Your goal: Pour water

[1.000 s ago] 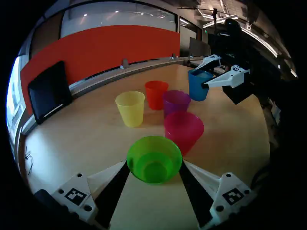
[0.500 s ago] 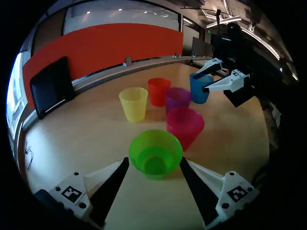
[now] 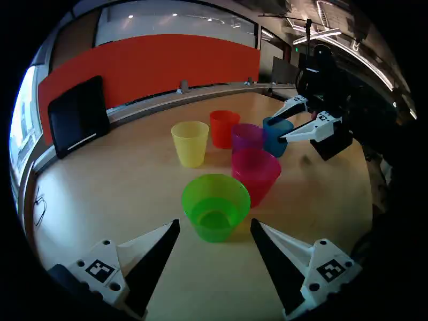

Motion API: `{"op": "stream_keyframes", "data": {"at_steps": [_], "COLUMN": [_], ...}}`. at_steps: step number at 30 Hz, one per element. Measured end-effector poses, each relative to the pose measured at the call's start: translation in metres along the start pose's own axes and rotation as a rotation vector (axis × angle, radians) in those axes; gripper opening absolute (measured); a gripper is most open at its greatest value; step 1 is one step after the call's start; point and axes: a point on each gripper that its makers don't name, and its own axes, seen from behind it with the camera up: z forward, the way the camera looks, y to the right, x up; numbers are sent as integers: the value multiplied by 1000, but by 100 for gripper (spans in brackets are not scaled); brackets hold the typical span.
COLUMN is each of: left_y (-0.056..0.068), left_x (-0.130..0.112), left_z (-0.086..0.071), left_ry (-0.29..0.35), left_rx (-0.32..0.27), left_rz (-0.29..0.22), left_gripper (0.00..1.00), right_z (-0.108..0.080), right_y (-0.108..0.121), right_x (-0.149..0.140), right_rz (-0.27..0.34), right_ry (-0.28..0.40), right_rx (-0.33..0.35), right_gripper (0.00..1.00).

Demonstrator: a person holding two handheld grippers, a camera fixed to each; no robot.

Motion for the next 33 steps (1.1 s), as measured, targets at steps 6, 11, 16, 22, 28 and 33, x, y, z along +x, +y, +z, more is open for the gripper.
{"op": "stream_keyframes", "data": {"at_steps": [6, 11, 16, 22, 28, 33], "left_y": [2, 3, 1, 0, -2, -7], "left_x": [-2, -3, -4, -4, -5, -7], "left_z": [-3, -6, -8, -12, -20, -30], "left_ry": [2, 3, 0, 6, 11, 21], "left_rx": [2, 2, 10, 20, 39, 69], "left_rz": [-2, -2, -4, -12, -17, -28], "left_gripper": [99, 99, 99, 99, 99, 99], "right_z": [4, 5, 5, 0, -11, -27], "right_y": [0, 2, 3, 2, 0, 0], "right_x": [-5, -8, -9, -8, -8, -10], "right_rz": [8, 9, 14, 19, 31, 29], "right_ry": [-7, -12, -10, -8, 4, 16], "right_rx": [-2, -8, -12, -19, -28, -48], "right_gripper": [94, 94, 95, 100, 100, 100]}}
